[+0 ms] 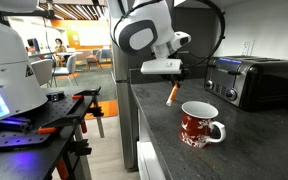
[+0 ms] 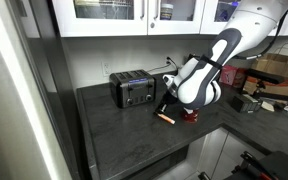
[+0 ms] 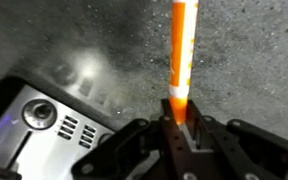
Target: Put the yellow marker in the mug cup
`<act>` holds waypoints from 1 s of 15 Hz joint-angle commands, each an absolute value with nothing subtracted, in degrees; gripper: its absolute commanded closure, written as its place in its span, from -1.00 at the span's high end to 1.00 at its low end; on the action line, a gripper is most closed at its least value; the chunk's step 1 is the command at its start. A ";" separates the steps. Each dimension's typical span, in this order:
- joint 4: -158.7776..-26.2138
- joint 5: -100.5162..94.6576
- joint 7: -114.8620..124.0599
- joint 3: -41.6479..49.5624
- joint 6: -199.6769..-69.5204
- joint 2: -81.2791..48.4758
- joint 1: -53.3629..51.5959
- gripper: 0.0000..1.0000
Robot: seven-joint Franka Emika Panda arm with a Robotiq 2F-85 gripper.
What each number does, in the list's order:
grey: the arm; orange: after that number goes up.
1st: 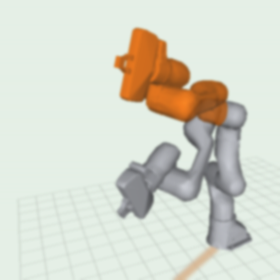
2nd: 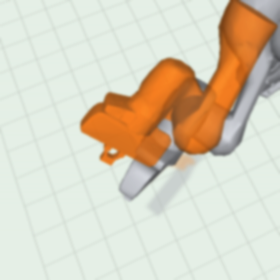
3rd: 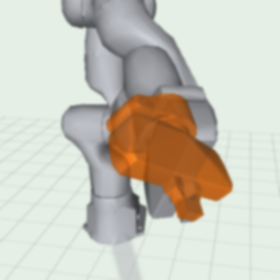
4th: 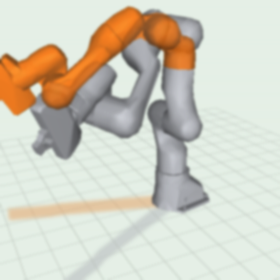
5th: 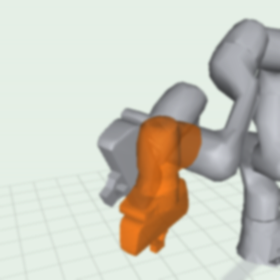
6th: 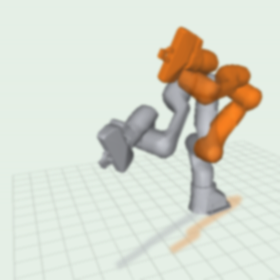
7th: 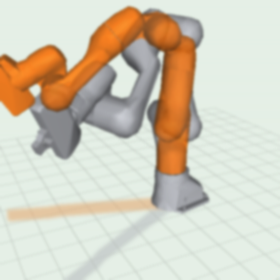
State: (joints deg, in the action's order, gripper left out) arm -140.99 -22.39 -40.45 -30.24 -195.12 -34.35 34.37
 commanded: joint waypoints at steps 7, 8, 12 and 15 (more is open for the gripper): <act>-144.70 -9.30 -19.68 -17.01 -198.69 -18.44 21.81 -0.90; -145.05 -7.78 -18.91 -14.30 -198.68 -17.28 19.22 -0.90; -145.92 -8.31 -16.66 -4.18 -198.61 -16.04 10.29 -0.90; -147.05 0.35 -20.67 -1.34 -198.63 -16.18 6.24 -0.90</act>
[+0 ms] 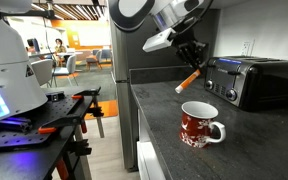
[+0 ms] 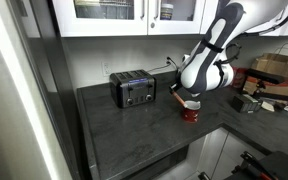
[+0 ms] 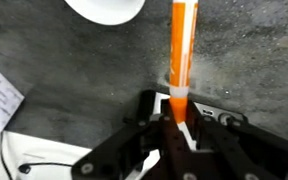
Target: Put the yellow marker in the mug cup
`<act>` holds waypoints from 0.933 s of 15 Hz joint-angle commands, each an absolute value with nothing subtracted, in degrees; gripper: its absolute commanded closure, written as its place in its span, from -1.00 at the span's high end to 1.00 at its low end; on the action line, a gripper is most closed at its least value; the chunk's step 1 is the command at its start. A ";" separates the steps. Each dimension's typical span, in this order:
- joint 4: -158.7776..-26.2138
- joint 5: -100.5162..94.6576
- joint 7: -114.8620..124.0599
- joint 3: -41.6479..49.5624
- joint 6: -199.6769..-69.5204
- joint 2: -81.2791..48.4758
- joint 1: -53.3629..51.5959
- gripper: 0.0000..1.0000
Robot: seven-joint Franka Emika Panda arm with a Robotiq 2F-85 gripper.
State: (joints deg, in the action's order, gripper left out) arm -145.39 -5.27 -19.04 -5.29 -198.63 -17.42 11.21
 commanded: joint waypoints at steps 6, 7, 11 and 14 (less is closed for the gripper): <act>-147.74 10.95 -21.38 6.37 -198.61 -16.80 -3.25 -0.90; -147.83 11.78 -21.51 7.37 -198.61 -16.55 -4.50 -0.90; -147.62 13.32 -22.15 12.24 -198.61 -15.34 -9.41 -0.90; -147.14 12.05 -21.56 14.44 -198.61 -14.48 -10.59 -0.90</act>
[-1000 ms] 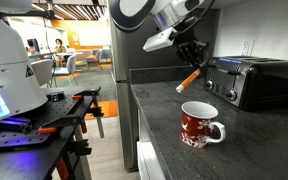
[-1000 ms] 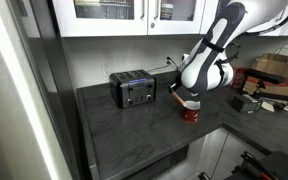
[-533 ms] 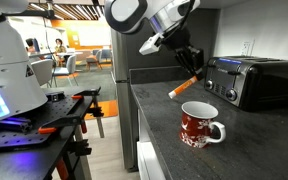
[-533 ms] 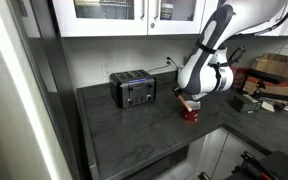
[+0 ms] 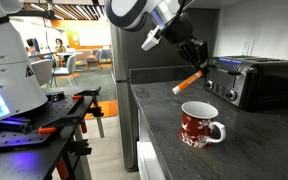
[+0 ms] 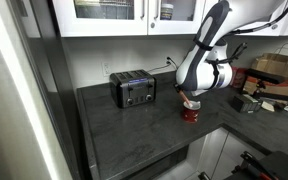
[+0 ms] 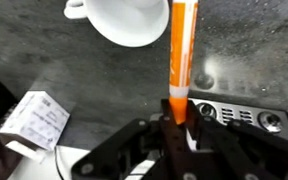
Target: Put the yellow marker in the mug cup
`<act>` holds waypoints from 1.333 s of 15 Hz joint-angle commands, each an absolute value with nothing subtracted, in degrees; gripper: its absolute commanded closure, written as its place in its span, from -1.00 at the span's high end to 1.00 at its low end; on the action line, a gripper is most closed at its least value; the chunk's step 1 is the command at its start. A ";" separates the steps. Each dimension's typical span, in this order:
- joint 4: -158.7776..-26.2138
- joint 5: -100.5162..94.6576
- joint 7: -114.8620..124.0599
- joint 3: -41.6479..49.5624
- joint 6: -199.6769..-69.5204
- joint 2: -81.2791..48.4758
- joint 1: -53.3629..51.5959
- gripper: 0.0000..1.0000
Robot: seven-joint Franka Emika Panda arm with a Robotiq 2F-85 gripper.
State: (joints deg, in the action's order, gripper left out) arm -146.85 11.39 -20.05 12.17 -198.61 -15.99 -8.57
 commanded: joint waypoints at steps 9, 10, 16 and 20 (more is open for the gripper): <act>-144.02 -0.95 -16.56 9.89 -198.61 -14.35 -1.58 -0.90; -143.66 -3.09 -15.93 8.80 -198.61 -14.44 0.17 -0.90; -138.52 -23.43 -7.72 -9.04 -198.58 -16.56 21.75 -0.90; -135.30 -30.29 -8.02 -21.51 -198.40 -21.88 37.61 -0.90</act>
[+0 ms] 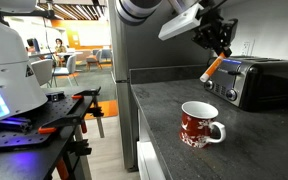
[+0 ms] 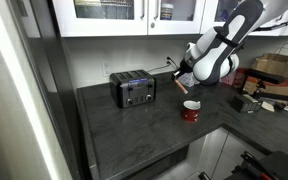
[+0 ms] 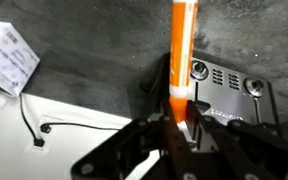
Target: Put the yellow marker in the mug cup
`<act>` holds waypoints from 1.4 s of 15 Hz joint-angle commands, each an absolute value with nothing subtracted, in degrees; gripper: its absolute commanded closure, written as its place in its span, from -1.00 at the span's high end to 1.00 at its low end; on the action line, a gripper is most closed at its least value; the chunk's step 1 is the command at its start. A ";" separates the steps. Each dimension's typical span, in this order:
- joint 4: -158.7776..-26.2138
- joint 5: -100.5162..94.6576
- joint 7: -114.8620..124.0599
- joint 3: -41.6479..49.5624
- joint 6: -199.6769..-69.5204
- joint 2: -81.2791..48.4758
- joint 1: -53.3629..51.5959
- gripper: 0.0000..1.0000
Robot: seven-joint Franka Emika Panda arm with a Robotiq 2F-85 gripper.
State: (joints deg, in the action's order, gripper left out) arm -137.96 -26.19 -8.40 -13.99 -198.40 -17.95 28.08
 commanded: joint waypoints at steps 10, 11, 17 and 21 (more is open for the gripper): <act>-131.56 -34.14 -24.25 -41.23 -198.37 -39.91 66.80 -0.90; -131.46 -34.42 -26.41 -42.92 -198.37 -41.96 68.92 -0.90; -133.76 -35.58 -37.38 -48.75 -198.37 -49.99 76.94 -0.90; -134.89 -35.10 -43.83 -49.45 -198.37 -53.12 78.68 -0.90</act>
